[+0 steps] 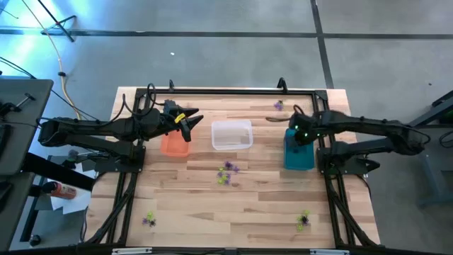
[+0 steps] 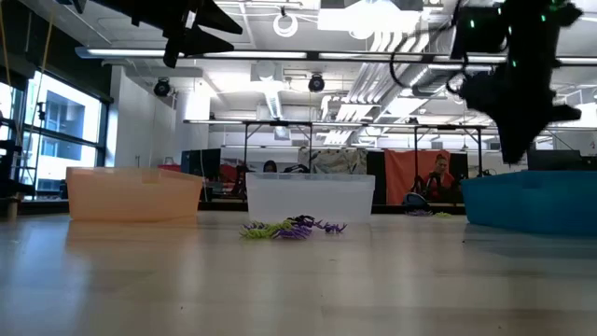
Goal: Sort Halloween decoration
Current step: Put the black spider toy into the blue bin
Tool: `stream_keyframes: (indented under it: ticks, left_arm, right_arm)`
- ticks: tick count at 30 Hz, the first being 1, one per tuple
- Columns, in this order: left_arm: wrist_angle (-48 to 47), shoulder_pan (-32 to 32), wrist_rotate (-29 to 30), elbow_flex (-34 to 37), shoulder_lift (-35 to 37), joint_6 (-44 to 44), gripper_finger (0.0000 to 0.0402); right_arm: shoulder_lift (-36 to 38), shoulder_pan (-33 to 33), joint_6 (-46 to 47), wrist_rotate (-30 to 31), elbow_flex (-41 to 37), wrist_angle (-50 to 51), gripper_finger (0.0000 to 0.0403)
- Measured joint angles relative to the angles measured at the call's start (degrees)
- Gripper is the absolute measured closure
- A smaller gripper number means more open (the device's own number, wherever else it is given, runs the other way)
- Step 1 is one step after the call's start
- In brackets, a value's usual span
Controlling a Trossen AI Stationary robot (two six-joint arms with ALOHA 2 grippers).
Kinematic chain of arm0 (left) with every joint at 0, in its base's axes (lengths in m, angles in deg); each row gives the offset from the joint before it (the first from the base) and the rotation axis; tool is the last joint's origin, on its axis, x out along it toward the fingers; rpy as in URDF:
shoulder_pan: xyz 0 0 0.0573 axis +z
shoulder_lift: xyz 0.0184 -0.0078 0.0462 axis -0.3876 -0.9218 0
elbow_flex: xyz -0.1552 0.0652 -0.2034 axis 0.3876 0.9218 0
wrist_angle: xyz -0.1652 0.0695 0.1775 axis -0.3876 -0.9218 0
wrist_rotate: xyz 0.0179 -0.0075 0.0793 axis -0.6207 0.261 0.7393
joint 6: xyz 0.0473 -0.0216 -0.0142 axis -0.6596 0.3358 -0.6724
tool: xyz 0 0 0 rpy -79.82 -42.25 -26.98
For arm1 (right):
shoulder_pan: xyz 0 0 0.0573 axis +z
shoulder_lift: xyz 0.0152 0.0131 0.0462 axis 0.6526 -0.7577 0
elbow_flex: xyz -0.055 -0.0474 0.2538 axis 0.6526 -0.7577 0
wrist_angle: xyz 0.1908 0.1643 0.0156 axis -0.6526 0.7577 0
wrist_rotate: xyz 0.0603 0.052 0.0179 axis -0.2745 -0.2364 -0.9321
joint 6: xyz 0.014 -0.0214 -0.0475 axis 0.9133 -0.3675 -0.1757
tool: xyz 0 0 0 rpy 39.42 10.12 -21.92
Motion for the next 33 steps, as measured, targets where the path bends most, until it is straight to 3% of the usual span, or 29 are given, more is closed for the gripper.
stream_keyframes:
  ticks: [8,21,26,33]
  left_arm:
    - [0.00,0.00,-0.02,0.00,0.00,-0.07,0.0225]
    - [-0.02,0.00,-0.04,0.00,0.00,-0.09,0.0225]
    - [-0.02,0.00,-0.04,0.00,0.00,-0.08,0.0225]
    - [-0.03,-0.02,-0.05,0.00,0.00,-0.13,0.0225]
  right_arm:
    - [-0.09,-0.69,6.64,-4.33,-11.15,-12.69,0.0403]
    - [-0.20,-0.69,10.28,1.23,-12.35,-14.53,0.0390]
    - [-0.22,-0.69,10.52,1.74,-12.35,-14.49,0.0356]
    - [-0.22,-0.69,10.17,4.67,-12.04,-13.77,0.0269]
